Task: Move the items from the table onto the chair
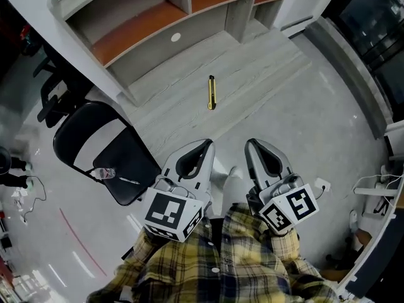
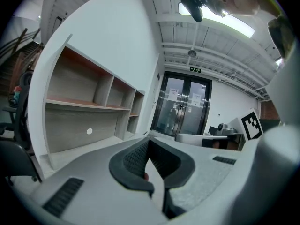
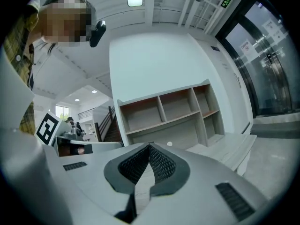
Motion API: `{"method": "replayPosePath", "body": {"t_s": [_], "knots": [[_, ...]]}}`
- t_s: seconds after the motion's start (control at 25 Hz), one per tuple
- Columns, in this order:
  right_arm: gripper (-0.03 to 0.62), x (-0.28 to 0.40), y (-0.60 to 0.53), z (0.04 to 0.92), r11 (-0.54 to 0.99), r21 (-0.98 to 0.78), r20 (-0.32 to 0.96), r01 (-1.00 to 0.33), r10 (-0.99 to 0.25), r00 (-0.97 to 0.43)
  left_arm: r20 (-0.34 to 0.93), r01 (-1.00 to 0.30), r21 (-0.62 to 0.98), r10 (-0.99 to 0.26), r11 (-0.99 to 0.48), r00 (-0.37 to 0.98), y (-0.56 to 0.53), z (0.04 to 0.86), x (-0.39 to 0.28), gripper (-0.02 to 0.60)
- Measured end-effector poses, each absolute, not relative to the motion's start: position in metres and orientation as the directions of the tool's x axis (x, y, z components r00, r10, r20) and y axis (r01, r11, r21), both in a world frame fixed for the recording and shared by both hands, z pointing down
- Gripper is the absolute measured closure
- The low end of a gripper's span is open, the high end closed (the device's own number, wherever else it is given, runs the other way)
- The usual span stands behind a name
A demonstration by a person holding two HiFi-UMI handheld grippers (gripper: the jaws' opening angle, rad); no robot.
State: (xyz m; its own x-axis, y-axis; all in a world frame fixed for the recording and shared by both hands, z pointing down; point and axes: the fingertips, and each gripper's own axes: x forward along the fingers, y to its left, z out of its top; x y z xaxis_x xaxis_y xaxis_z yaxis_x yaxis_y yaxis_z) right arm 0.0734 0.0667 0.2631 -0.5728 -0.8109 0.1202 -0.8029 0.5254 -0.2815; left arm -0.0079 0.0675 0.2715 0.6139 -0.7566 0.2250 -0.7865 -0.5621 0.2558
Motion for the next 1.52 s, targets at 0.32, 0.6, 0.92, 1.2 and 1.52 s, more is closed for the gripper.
{"method": "replayPosePath", "body": {"t_s": [0.32, 0.6, 0.92, 1.2, 1.52], "knots": [[0.577, 0.085, -0.025, 0.273, 0.599, -0.304, 0.107, -0.741, -0.751, -0.651, 0.247, -0.852, 0.233, -0.819, -0.468, 0.517, -0.008, 0.281, -0.004, 0.577], [0.577, 0.097, -0.122, 0.263, 0.742, -0.289, 0.099, -0.605, -0.605, -0.79, 0.247, -0.931, 0.234, -0.909, -0.281, 0.336, -0.088, 0.275, 0.012, 0.577], [0.577, 0.124, -0.203, 0.259, 0.872, -0.28, 0.101, -0.402, -0.389, -0.916, 0.252, -0.975, 0.219, -0.964, -0.031, 0.087, -0.155, 0.274, 0.041, 0.577], [0.577, 0.121, -0.227, 0.272, 0.917, -0.317, 0.105, -0.241, -0.219, -0.97, 0.297, -0.972, 0.204, -0.954, 0.115, -0.05, -0.178, 0.287, 0.048, 0.577], [0.577, 0.112, -0.234, 0.285, 0.913, -0.346, 0.13, -0.216, -0.181, -0.975, 0.332, -0.963, 0.22, -0.94, 0.153, -0.073, -0.188, 0.302, 0.039, 0.575]]}}
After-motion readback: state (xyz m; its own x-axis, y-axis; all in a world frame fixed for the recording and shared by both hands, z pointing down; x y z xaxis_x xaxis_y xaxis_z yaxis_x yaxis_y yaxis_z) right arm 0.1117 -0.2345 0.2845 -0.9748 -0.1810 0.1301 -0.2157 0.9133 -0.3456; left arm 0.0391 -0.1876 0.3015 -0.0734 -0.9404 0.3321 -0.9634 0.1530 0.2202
